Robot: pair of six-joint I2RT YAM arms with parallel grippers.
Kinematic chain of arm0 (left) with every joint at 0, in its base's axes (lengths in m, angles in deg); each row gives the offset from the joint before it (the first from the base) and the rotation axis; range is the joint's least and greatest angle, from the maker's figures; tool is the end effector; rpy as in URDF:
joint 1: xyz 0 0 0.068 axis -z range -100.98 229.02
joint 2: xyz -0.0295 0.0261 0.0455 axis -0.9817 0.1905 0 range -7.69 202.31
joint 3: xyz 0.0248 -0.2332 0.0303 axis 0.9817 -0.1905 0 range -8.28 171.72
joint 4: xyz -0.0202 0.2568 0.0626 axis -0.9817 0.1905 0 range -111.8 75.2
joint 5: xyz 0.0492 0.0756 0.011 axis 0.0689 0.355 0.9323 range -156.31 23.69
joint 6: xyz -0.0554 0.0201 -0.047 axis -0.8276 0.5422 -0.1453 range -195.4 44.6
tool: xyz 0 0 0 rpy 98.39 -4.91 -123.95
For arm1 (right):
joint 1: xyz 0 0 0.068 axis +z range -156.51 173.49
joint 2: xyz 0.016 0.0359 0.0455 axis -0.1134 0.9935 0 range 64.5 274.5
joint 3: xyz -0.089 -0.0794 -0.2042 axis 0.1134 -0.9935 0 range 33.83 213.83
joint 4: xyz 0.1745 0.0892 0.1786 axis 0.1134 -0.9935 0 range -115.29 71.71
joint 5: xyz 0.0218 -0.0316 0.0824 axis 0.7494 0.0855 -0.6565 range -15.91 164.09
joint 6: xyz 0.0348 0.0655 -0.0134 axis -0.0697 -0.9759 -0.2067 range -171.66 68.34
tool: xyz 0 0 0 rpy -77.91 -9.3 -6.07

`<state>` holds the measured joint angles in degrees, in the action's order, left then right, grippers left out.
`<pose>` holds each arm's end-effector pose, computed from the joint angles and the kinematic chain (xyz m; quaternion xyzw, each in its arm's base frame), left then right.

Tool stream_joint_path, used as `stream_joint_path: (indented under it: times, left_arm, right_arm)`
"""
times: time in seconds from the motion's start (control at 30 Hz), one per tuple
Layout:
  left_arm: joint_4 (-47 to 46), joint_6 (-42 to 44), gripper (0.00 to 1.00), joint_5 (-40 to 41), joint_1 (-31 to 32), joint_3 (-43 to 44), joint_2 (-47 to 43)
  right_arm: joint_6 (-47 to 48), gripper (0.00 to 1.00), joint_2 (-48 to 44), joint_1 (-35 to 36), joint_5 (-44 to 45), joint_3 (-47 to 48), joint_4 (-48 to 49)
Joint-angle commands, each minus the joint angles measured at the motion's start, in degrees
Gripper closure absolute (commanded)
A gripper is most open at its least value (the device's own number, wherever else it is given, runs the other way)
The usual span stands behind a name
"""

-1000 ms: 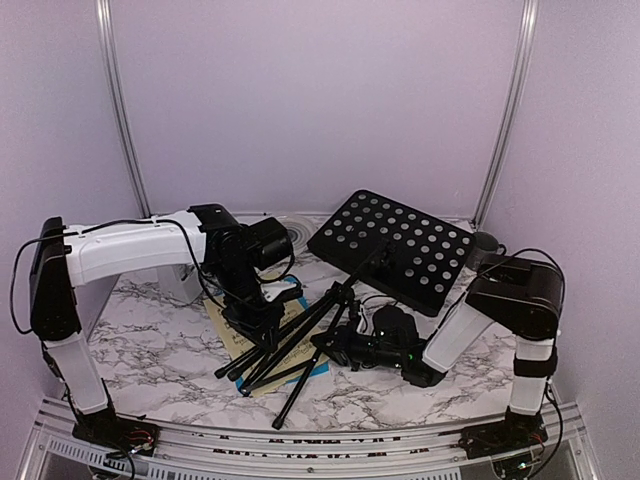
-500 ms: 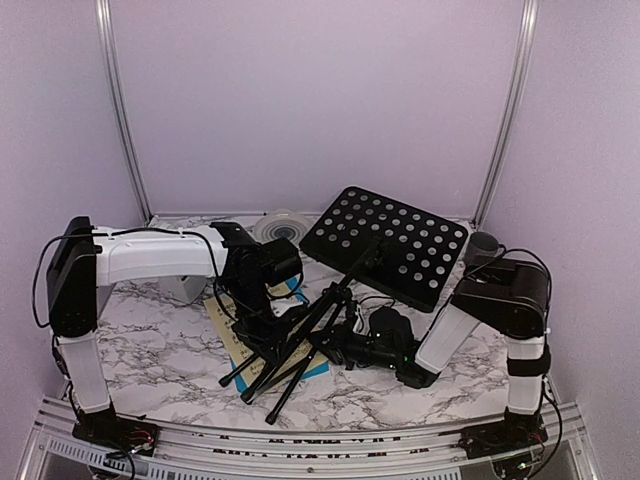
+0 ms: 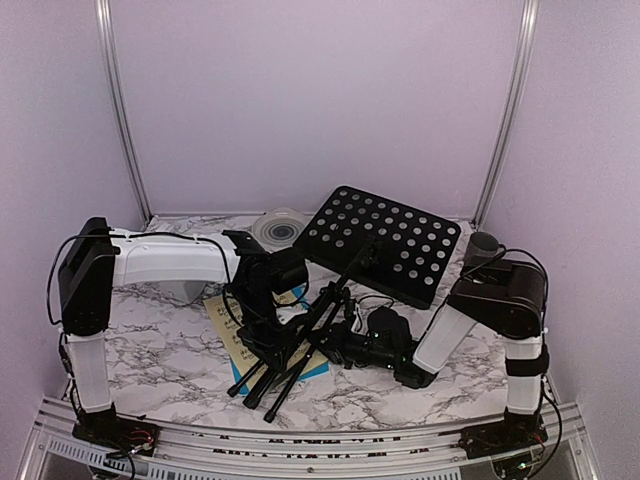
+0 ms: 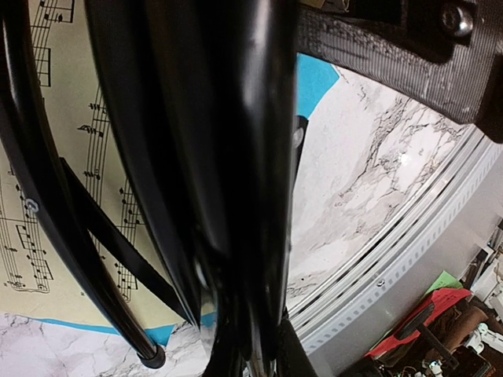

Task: Pack up the instrument practice props
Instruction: Pack up the music stand at the center of the board.

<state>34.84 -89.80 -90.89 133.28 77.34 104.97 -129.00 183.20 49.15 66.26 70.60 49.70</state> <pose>0.1950 -0.3163 0.1316 -0.3437 -0.9131 0.2060 0.0754 0.1937 0.2988 0.0409 0.1065 0.7797 0.5852 0.1957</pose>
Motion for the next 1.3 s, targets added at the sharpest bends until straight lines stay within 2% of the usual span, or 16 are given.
stream_joint_path:
  times: [0.0,0.17,0.37,0.6,0.7,0.87,1.1,1.27]
  left_arm:
    - [-5.42,3.83,1.0,2.55,1.88,1.99,1.86]
    - [-4.13,3.76,1.0,2.76,0.85,3.41,0.03]
    - [-3.56,3.64,1.0,3.14,-0.29,4.6,0.09]
    - [-2.93,3.71,0.8,3.33,-0.35,6.46,1.57]
    - [-2.62,3.93,0.74,3.87,-0.38,7.2,1.96]
    - [-2.71,3.61,0.65,4.59,-0.34,8.18,1.87]
    - [-5.18,2.47,0.59,8.37,-0.37,8.12,-0.07]
    - [-5.94,2.92,0.48,10.33,0.54,8.07,-1.24]
  right_arm:
    - [9.67,0.78,-6.35,1.82,0.95,0.59,13.18]
    - [10.81,0.65,-10.31,1.84,2.08,-1.75,11.09]
    - [11.79,0.61,-16.79,1.82,3.23,-4.48,4.58]
    - [10.65,0.37,-20.53,1.66,2.88,-4.07,-3.86]
    - [9.95,0.33,-20.76,1.31,2.14,-2.99,-7.06]
    - [8.34,0.31,-19.98,0.32,0.98,-1.12,-13.19]
    - [7.55,0.33,-20.89,-0.68,1.66,1.17,-24.56]
    - [6.77,0.32,-19.04,-1.58,0.03,1.68,-24.23]
